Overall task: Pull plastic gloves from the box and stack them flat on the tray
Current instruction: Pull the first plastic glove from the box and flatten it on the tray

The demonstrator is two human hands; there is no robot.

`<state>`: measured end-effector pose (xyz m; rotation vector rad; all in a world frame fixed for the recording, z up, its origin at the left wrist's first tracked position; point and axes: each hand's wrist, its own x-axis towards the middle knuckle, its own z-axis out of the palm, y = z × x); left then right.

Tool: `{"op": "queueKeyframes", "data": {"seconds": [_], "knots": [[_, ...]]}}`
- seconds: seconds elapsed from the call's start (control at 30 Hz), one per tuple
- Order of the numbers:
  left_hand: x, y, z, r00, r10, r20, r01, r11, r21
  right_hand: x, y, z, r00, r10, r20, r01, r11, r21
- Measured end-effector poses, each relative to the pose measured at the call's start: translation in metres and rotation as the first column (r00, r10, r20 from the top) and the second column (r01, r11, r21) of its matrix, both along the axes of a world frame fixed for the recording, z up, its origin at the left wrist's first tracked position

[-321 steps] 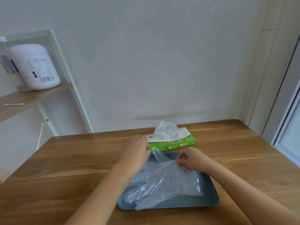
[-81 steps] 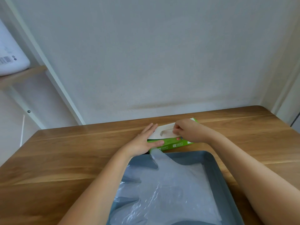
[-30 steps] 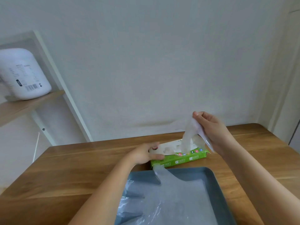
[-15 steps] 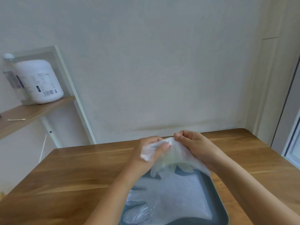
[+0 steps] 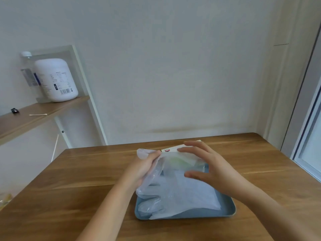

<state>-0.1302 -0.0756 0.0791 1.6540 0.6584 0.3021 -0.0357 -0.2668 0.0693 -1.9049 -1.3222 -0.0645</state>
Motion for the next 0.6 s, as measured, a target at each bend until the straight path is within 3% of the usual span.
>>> {"op": "queueKeyframes", "data": {"seconds": [0.1,0.17,0.27,0.33,0.4,0.47,0.6], "knots": [[-0.011,-0.004,0.002,1.000,-0.014,-0.012,0.015,0.999,0.050,-0.007,0.006,0.001,0.995,-0.088,-0.047,0.094,0.983,0.155],[-0.017,0.002,0.001,0.992,-0.037,-0.119,0.062,0.974,0.216,-0.010,0.009,0.004,0.984,-0.125,-0.126,0.153,0.957,0.245],[-0.023,0.022,-0.005,0.946,-0.059,-0.319,0.222,0.835,0.504,-0.010,0.013,0.009,0.929,-0.130,-0.346,0.232,0.934,0.271],[-0.027,0.039,-0.009,0.951,0.038,-0.306,0.167,0.770,0.616,-0.009,0.015,0.010,0.916,-0.160,-0.367,0.253,0.942,0.222],[-0.031,0.045,-0.008,0.986,0.020,-0.167,0.091,0.772,0.629,-0.010,0.017,0.012,0.920,-0.181,-0.347,0.245,0.958,0.150],[-0.030,0.038,0.001,0.989,-0.148,-0.030,0.139,0.817,0.560,-0.014,0.020,0.015,0.938,-0.178,-0.297,0.209,0.975,0.077],[-0.018,0.010,0.014,0.898,-0.433,-0.075,0.407,0.756,0.514,-0.023,0.025,0.029,0.982,-0.089,-0.167,0.086,0.996,-0.026]]}}
